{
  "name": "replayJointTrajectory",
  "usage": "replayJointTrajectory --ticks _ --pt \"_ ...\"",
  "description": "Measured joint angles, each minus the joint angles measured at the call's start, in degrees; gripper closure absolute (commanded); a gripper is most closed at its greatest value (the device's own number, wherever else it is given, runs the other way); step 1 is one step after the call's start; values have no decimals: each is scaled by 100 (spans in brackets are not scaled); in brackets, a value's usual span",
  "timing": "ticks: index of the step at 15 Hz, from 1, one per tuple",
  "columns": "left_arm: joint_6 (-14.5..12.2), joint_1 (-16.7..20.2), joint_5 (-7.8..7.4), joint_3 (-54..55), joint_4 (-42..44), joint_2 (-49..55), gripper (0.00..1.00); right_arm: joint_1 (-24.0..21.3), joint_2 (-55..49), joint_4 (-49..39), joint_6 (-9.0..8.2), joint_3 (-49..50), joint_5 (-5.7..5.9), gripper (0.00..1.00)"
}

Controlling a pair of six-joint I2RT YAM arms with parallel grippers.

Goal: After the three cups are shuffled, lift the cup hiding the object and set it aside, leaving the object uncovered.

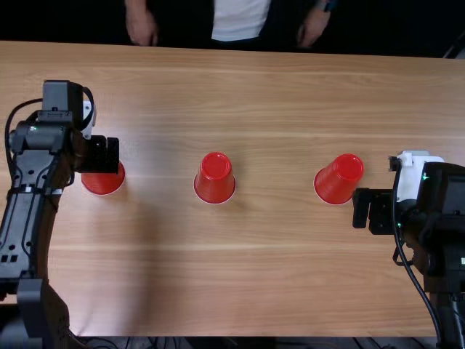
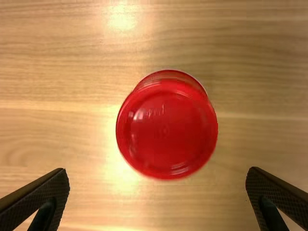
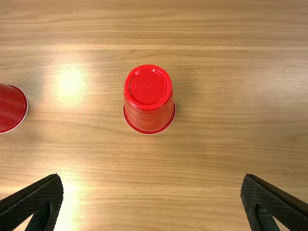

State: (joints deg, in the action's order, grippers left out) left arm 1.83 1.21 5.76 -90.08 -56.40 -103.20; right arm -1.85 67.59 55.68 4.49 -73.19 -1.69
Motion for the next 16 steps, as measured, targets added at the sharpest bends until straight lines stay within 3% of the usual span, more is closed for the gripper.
replayJointTrajectory --ticks 11,12,13,14,16 --pt "205 2 0 -551 28 -1117 0 -2 0 -15 -13 9 0 0" --pt "210 2 2 -662 -2 -1231 3 -2 0 -13 -11 9 0 0" --pt "208 2 2 -682 -20 -1270 30 0 0 -15 -13 9 -2 0" --pt "203 2 0 -682 -48 -1270 49 -2 0 -17 -15 9 0 0" --pt "208 2 2 -704 -111 -1268 66 0 0 -17 -15 9 0 0"
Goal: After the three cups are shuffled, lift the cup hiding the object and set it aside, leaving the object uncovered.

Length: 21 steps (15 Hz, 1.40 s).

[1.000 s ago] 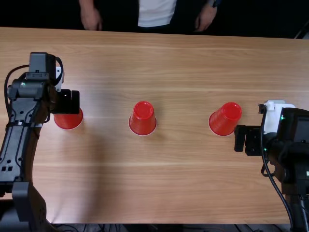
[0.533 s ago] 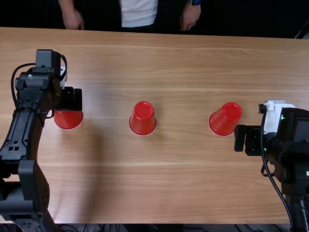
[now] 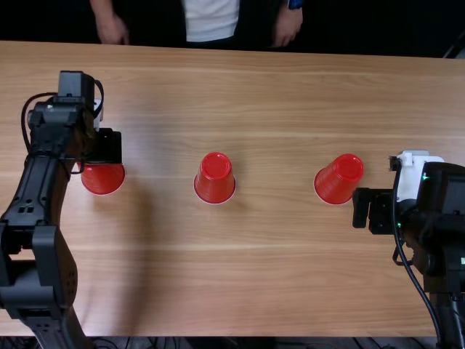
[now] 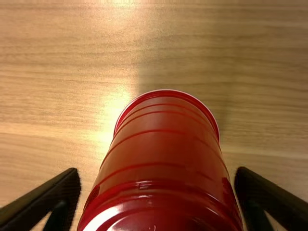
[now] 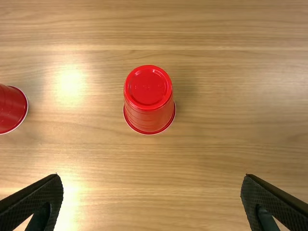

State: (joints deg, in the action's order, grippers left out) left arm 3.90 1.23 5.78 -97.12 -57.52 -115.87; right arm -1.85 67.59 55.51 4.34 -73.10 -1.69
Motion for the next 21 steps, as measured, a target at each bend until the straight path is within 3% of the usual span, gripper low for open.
replayJointTrajectory --ticks 3,4,8,13,14,21 --pt "0 0 2 0 -286 0 89 0 0 2 0 0 0 0" --pt "-2 -2 4 -2 -315 0 92 -2 0 0 2 2 0 0" --pt "42 -2 0 -2 -369 57 92 0 0 -2 -2 4 0 0" --pt "352 22 -7 -11 -391 1298 92 -2 0 0 -2 4 0 0" --pt "398 101 -20 -11 -393 1484 91 -2 0 -2 0 4 0 0" --pt "621 1598 0 9 -660 1882 89 0 -4 -17 0 127 0 0"
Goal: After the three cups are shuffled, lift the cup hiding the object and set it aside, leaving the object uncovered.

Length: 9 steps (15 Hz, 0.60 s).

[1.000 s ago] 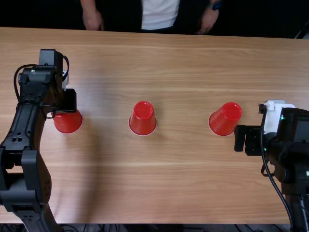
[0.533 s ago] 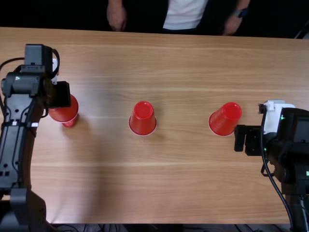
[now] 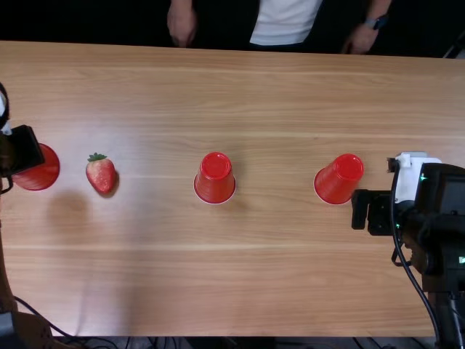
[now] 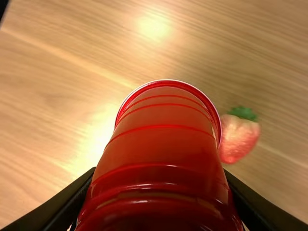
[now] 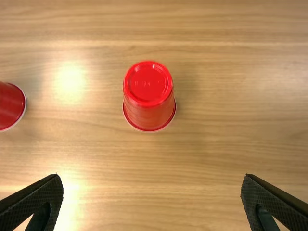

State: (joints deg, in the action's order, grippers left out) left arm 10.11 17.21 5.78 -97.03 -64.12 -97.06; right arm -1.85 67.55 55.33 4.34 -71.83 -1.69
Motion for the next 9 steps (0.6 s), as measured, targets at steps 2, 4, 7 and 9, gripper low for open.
replayJointTrajectory --ticks 2,4,7,9 --pt "28 334 4 195 48 90 89 0 0 -2 0 96 -2 0" --pt "26 503 7 586 94 90 84 9 0 7 -2 146 2 0" --pt "31 503 4 946 125 90 83 26 0 4 0 157 -2 0" --pt "33 503 0 1119 417 0 76 26 0 13 0 223 0 0"
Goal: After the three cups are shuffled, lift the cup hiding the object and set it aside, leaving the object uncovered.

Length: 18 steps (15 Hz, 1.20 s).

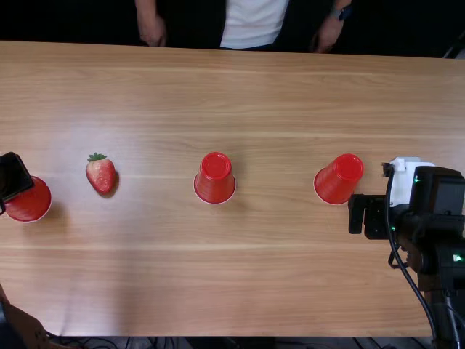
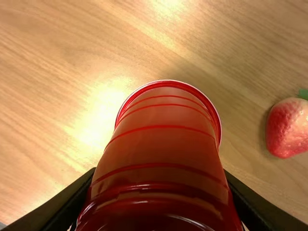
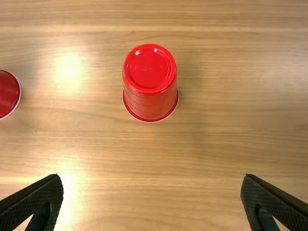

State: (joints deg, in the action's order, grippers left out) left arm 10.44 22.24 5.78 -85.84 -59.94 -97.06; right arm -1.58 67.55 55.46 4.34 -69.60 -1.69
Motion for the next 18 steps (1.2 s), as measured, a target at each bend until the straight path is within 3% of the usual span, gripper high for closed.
replayJointTrajectory --ticks 3,4,6,13,18 --pt "17 76 11 240 334 -503 54 0 0 -7 2 4 -2 0" --pt "20 111 13 260 332 -555 40 0 0 -2 0 2 -2 0" --pt "26 111 13 262 334 -557 0 0 0 -4 2 4 0 0" --pt "35 111 11 262 245 -503 0 0 0 -7 4 24 -2 0" --pt "35 90 -4 262 245 861 0 9 0 -9 2 24 0 0"
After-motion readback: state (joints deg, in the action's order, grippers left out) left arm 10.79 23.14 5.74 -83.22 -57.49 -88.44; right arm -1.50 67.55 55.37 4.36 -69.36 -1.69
